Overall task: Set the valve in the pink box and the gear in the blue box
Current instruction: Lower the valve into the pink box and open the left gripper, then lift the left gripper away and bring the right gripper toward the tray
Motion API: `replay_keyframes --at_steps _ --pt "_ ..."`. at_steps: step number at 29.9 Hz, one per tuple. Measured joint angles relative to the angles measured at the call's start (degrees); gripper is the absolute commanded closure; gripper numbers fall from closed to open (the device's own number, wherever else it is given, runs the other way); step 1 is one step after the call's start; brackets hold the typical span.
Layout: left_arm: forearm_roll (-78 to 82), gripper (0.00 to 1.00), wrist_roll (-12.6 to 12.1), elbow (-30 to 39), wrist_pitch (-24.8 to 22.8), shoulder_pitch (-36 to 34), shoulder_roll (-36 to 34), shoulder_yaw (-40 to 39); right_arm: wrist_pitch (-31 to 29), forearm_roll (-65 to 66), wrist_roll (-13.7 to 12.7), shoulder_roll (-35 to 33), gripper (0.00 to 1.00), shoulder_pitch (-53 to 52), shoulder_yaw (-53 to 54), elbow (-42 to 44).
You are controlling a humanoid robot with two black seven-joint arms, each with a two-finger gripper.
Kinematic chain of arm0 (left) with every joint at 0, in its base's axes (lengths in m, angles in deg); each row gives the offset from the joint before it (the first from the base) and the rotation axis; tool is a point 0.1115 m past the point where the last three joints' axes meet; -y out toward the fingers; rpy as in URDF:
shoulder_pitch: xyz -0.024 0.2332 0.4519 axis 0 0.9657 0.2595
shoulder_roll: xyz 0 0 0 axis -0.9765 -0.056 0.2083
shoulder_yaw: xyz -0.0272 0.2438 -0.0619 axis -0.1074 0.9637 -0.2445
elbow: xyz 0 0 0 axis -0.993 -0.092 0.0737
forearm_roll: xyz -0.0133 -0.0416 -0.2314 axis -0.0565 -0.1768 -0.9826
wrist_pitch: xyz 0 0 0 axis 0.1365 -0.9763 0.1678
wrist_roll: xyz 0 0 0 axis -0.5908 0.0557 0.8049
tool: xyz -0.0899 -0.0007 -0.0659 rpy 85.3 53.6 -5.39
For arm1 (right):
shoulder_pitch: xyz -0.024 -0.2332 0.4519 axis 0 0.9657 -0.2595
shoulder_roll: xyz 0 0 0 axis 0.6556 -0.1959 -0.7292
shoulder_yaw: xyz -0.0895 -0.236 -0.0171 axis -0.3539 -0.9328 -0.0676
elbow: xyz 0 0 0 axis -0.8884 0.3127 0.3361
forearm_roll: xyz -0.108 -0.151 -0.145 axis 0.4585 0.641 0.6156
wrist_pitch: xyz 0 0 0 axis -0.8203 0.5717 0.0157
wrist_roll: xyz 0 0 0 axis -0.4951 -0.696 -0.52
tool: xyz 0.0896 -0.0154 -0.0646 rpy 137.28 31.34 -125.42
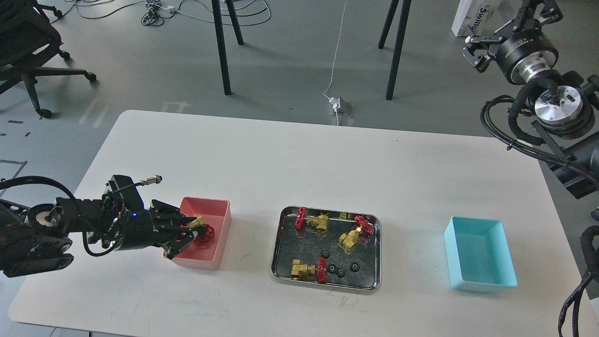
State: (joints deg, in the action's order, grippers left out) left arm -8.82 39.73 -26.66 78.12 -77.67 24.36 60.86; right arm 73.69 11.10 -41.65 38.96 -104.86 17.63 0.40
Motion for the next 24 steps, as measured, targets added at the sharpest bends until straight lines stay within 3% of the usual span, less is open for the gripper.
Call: replay_keyframes --at_steps 13,19,24 --pt "-0.05 0.43 0.0 0.25 0.0 0.38 -0.08 -0.45 -0.01 -0.02 -0.08 -0.2 0.0 0.44 0.19 0.01" --pt "-0.26 0.33 0.01 1.49 -0.17 0.13 -1.55 -7.97 -0.04 -0.02 0.29 -0.2 0.0 0.44 -0.01 0.0" --pt "-0.28 0.3 0.0 2.03 -6.43 -1.02 -5.31 -14.76 -0.39 -0.02 0.41 0.2 0.0 0.44 0.24 -0.28"
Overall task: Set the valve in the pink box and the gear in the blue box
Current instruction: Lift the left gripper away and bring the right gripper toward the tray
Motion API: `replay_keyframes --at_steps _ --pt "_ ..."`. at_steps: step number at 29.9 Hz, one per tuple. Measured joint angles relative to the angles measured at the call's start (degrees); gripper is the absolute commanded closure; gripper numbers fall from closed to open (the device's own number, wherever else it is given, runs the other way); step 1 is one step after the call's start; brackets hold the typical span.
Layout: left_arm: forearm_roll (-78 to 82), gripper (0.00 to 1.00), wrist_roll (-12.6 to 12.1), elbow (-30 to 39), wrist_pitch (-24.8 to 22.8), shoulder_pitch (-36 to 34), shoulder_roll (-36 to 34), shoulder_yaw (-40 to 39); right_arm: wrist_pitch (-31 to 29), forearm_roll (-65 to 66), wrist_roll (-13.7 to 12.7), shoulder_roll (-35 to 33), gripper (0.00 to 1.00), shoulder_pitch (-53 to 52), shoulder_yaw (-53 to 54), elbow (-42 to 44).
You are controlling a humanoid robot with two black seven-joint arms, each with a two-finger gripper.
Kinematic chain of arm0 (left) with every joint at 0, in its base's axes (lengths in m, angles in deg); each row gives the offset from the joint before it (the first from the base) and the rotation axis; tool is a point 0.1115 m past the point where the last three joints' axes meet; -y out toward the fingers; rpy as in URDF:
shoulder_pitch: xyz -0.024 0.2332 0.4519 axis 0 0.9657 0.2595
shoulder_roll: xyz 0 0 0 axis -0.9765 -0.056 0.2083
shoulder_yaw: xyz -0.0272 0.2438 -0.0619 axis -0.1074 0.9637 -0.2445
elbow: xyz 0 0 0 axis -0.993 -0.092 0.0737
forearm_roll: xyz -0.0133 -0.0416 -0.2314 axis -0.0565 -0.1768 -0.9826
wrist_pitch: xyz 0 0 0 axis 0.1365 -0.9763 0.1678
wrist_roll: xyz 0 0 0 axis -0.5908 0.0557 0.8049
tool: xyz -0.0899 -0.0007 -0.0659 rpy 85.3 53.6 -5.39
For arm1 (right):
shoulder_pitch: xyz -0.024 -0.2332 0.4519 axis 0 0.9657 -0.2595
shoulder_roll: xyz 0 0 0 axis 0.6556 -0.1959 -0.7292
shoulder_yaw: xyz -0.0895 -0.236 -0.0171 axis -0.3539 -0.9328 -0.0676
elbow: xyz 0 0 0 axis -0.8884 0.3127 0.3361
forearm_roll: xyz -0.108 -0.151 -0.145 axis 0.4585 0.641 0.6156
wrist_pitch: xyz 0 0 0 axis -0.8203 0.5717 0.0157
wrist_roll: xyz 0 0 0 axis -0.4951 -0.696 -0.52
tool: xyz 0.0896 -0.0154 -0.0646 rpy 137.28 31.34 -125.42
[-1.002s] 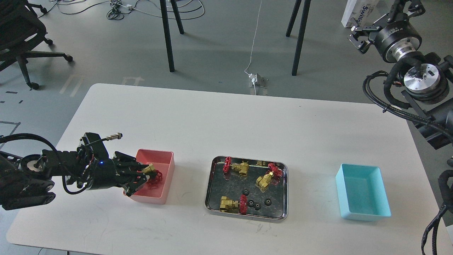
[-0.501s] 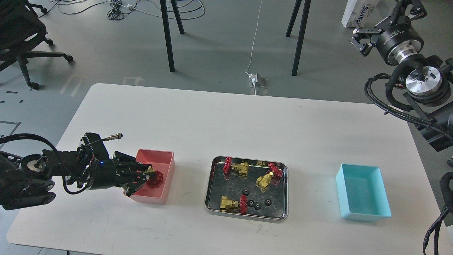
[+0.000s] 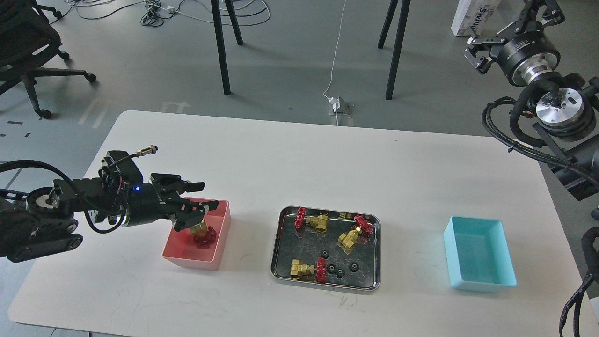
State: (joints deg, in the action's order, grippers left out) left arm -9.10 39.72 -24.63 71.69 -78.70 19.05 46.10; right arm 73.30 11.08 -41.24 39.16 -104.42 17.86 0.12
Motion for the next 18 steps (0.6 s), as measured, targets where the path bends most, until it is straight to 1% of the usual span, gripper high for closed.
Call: replay_keyframes --at_steps 3,5,7,9,11,13,16,18 --pt "-0.03 0.28 0.01 2.96 -7.27 -0.93 -2.91 -6.32 0.25 0.0 -0.06 0.11 0.0 0.01 -0.39 -0.08" --pt "-0.23 0.28 0.01 6.36 -13.35 -1.23 -6.23 -11.41 0.48 0.21 -0.21 0.12 0.0 0.0 -0.64 -0.09" --pt "-1.28 0.27 0.0 10.25 -20.43 -1.24 -9.93 -18.0 0.42 1.09 -0.3 0.01 0.0 -0.02 -1.4 -0.76" --pt "-4.4 0.25 0.0 13.0 -27.12 -0.52 -11.89 -24.6 0.13 3.25 -0.33 -0.44 0.0 -0.47 -3.45 -2.82" --pt "-10.35 0.23 0.0 14.18 -32.97 0.78 -12.52 -30.62 -0.26 8.09 -0.33 -0.97 0.0 -1.02 -7.27 -5.76" --pt "-19.51 0.2 0.0 14.55 -38.28 2.35 -12.37 -36.81 -0.45 16.74 -0.33 -1.89 0.0 -2.46 -13.44 -9.4" --pt "-34.51 0.15 -0.01 14.65 -44.52 4.6 -10.26 -44.33 -0.76 29.9 -0.22 -3.57 0.0 -5.33 -24.06 -14.29" --pt "-44.67 0.14 0.0 14.7 -47.58 6.61 -7.95 -49.05 -1.61 36.53 -0.21 -4.89 0.0 -7.93 -31.56 -17.99"
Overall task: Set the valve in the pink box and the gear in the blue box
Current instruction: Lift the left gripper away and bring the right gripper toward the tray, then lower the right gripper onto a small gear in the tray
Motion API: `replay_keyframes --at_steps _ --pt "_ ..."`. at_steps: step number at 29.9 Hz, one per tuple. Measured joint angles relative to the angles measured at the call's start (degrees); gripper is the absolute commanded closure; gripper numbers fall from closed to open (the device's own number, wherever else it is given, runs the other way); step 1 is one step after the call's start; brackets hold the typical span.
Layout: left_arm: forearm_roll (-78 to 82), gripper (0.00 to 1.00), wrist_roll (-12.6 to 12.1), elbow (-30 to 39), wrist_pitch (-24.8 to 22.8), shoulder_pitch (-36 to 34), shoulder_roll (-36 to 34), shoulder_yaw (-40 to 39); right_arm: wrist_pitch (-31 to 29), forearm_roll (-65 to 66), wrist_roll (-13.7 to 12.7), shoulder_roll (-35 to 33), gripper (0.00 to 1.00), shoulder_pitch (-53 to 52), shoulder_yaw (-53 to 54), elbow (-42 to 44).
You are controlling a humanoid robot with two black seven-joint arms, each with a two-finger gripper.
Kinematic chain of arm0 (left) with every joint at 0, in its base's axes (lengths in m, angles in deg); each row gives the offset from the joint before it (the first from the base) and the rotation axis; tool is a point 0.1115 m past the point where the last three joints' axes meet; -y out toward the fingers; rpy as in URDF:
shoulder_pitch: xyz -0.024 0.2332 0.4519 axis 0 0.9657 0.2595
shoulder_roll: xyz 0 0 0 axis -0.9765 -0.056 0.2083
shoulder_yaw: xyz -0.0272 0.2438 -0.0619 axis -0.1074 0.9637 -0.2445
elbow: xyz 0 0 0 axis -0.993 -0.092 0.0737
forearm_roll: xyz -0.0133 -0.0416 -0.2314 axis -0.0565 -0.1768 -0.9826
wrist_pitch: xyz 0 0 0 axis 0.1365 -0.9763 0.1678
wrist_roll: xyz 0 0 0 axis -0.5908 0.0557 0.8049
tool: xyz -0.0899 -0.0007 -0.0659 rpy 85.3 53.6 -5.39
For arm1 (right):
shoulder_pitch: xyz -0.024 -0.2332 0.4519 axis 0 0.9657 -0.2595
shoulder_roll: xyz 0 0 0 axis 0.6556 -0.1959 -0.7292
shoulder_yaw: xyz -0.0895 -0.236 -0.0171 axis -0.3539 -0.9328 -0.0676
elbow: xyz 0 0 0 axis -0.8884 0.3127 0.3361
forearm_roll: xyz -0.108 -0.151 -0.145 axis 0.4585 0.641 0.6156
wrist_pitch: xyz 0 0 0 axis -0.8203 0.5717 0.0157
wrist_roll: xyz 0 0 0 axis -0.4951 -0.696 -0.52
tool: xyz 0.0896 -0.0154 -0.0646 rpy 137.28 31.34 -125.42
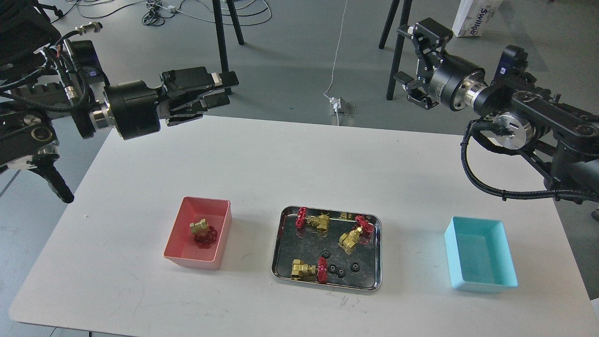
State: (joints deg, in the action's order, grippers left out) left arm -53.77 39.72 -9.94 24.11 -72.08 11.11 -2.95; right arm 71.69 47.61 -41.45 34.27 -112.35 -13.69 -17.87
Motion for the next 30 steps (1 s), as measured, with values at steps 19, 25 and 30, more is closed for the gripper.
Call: replay_keyframes --at_steps 19,25,30 --pt "-19.83 0.12 0.0 1.17 -1.99 21.19 20.76 -26.16 -16.35 42.68 -0.16 0.39 0.41 -32.14 -53.22 -30.78" --pt "-19.81 0.12 0.01 1.2 -1.99 21.45 22.53 -26.2 -16.35 46.65 -0.34 6.15 0.44 -31.2 -55.66 -30.28" --pt "-19.75 0.11 0.01 0.81 -1.99 21.48 24.67 -26.15 -16.35 46.57 -0.47 12.7 0.44 -29.52 -56.79 -27.31"
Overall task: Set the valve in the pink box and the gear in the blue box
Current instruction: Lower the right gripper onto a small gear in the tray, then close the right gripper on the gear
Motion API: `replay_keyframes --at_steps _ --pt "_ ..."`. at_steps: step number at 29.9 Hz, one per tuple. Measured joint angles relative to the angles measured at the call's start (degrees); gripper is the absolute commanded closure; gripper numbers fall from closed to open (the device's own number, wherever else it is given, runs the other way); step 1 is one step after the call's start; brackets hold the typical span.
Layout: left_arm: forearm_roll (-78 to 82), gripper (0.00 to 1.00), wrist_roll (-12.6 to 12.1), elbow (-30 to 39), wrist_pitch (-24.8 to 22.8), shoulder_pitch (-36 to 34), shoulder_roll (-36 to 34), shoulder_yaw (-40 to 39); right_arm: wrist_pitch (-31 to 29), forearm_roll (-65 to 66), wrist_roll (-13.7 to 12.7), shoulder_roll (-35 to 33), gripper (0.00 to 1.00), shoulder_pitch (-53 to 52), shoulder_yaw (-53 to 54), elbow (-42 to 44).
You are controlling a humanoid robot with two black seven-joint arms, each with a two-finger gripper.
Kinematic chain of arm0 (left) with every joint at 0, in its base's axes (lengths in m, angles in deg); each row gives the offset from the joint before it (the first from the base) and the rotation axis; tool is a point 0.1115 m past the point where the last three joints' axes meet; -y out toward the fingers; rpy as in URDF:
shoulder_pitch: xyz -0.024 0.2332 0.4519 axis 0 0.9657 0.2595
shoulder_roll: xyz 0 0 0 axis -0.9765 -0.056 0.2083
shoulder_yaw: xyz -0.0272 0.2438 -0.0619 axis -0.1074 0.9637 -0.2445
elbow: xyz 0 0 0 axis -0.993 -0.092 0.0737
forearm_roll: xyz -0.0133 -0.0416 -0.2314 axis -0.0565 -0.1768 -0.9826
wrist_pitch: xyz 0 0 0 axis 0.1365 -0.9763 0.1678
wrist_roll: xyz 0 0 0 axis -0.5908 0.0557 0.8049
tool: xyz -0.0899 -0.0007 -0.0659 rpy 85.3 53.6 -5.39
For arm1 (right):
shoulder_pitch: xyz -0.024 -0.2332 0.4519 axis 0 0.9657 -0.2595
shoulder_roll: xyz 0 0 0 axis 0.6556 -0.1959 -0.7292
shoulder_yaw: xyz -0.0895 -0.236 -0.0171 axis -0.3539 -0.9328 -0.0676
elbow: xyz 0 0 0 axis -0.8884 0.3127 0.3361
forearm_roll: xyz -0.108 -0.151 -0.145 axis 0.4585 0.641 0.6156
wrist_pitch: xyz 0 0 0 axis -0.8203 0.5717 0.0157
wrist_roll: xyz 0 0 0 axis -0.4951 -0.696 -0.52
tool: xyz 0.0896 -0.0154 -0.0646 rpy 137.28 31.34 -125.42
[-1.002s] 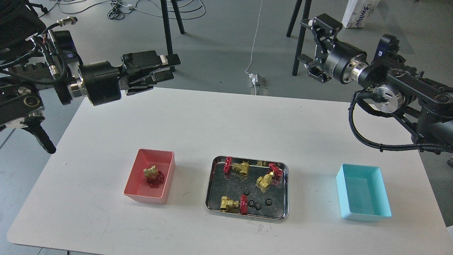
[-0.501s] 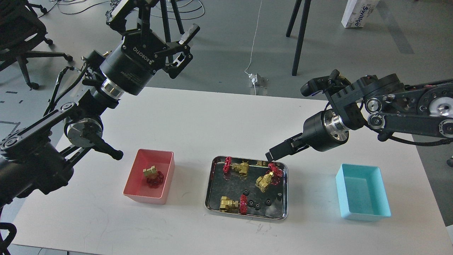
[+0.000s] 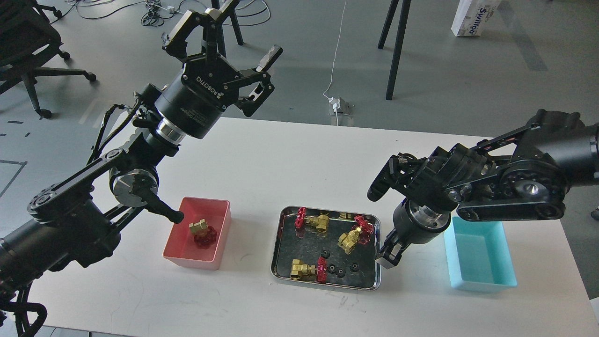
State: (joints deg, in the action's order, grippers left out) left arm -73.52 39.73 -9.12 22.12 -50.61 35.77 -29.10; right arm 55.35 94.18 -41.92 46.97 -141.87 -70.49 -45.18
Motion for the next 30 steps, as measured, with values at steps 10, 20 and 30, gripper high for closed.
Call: replay_keyframes --at_steps 10,20,30 --pt "0.03 0.11 0.0 -0.94 0.0 0.58 0.46 0.06 0.0 -0.28 0.0 9.23 0.47 6.03 0.06 11.33" --pt "0.0 0.11 0.0 -1.03 0.0 0.79 0.04 0.03 0.0 -0.36 -0.01 11.45 0.47 6.2 -0.05 11.63" --pt "0.0 0.11 0.0 -1.96 0.0 1.05 0.26 -0.04 0.0 -0.31 0.12 13.84 0.47 8.63 -0.47 15.62"
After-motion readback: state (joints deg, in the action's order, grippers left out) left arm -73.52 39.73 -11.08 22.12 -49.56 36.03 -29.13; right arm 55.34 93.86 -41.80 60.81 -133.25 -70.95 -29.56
